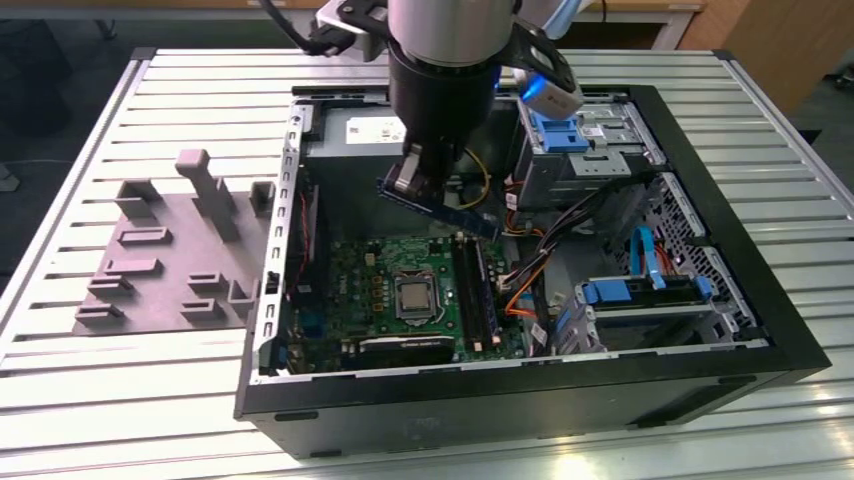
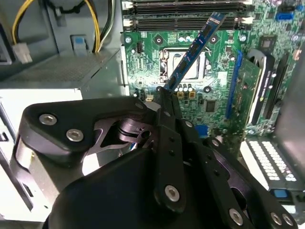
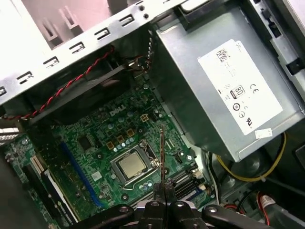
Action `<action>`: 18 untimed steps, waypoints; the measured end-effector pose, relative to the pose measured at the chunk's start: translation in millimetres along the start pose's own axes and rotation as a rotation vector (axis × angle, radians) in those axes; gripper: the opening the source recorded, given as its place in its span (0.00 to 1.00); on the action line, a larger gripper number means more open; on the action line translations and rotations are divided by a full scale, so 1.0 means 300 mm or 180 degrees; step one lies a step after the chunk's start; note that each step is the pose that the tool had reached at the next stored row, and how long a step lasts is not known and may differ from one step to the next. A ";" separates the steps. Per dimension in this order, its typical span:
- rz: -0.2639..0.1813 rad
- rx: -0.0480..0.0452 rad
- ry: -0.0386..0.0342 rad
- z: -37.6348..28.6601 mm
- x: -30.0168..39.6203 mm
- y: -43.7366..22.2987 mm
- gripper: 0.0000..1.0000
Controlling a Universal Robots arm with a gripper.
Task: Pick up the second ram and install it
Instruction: 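Insert the second ram into the second slot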
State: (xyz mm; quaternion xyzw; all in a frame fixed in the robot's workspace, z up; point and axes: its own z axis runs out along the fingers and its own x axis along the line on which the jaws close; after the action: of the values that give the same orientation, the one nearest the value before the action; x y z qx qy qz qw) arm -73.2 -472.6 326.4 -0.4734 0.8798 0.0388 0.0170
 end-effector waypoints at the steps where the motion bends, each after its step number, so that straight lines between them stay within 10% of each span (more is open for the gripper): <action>1: 0.0042 0.0003 -0.0002 0.000 0.000 0.000 0.12; 18: 0.0801 0.0053 -0.0042 0.001 0.000 0.000 0.12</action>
State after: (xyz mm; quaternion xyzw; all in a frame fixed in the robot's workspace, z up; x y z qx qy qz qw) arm -73.2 -472.6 326.0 -0.3588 0.9324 0.0364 0.0218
